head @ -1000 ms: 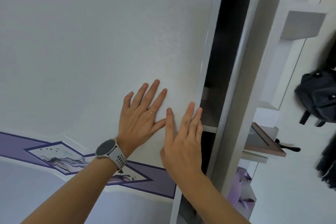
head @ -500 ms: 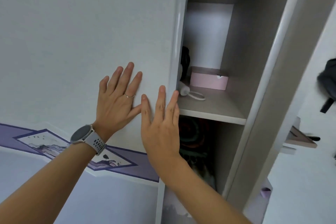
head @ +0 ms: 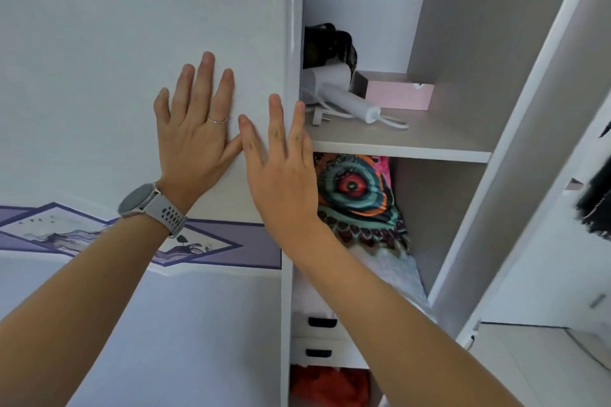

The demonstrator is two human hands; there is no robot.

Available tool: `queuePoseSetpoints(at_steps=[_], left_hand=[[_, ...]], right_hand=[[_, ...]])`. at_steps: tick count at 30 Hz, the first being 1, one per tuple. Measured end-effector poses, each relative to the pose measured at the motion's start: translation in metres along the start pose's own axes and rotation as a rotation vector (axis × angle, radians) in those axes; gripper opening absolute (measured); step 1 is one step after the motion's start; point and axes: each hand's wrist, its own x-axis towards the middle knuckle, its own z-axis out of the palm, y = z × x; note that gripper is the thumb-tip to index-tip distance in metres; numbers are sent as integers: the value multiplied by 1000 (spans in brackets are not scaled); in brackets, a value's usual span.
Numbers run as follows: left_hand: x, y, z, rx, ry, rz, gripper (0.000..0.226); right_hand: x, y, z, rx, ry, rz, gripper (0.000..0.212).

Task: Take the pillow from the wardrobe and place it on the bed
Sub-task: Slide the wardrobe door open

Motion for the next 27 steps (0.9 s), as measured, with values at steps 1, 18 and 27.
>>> queuePoseSetpoints(at_steps=[1, 18, 27], left_hand=[[-1, -6, -1, -4, -7, 0, 70], [-26, -83, -4, -75, -97, -93, 69], [-58, -104, 1, -78, -109, -104, 68]], right_hand=[[2, -5, 2, 0, 3, -2, 48], [24, -86, 38, 72, 97, -10, 43], [37, -127, 54, 74, 125, -43, 43]])
